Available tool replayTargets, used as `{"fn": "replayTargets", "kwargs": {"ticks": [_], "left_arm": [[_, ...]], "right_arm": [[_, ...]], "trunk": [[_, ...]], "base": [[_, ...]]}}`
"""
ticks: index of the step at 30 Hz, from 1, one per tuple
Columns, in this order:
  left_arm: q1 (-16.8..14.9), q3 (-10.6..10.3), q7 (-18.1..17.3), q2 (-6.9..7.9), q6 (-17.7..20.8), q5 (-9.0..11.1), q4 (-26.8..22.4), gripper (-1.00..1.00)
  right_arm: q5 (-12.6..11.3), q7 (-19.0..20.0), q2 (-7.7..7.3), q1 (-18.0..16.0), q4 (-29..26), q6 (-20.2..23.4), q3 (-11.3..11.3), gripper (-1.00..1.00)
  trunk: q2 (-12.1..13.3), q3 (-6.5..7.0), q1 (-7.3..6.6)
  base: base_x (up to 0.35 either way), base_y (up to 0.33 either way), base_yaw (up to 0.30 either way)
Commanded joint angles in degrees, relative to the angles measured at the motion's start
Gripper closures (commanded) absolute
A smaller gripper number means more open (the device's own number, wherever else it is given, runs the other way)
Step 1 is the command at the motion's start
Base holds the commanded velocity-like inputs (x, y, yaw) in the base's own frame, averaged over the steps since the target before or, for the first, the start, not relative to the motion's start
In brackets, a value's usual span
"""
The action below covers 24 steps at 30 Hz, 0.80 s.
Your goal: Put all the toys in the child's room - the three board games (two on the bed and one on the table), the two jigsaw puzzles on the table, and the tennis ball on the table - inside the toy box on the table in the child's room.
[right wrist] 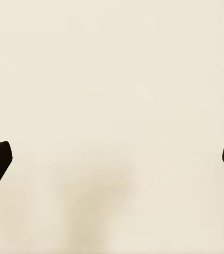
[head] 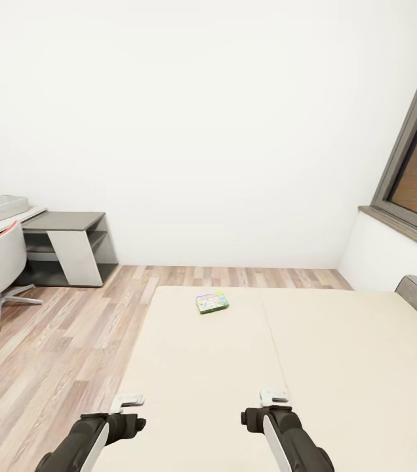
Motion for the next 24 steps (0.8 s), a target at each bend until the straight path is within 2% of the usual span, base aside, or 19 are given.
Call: {"fn": "replayTargets", "kwargs": {"ticks": [1, 24], "left_arm": [[-0.03, 0.18, -0.24, -0.02, 0.36, 0.09, -0.1, -1.0], [-0.03, 0.18, -0.16, -0.03, 0.4, 0.09, -0.1, -1.0]], "right_arm": [[-0.21, -0.27, 0.02, -0.04, -0.07, 0.26, -0.01, -1.0], [-0.21, -0.27, 0.02, -0.04, -0.07, 0.26, -0.01, -1.0]], "trunk": [[-0.13, -0.13, 0.04], [-0.13, -0.13, 0.04]], "base": [[0.0, -0.185, 0.0], [0.0, -0.192, 0.0]]}}
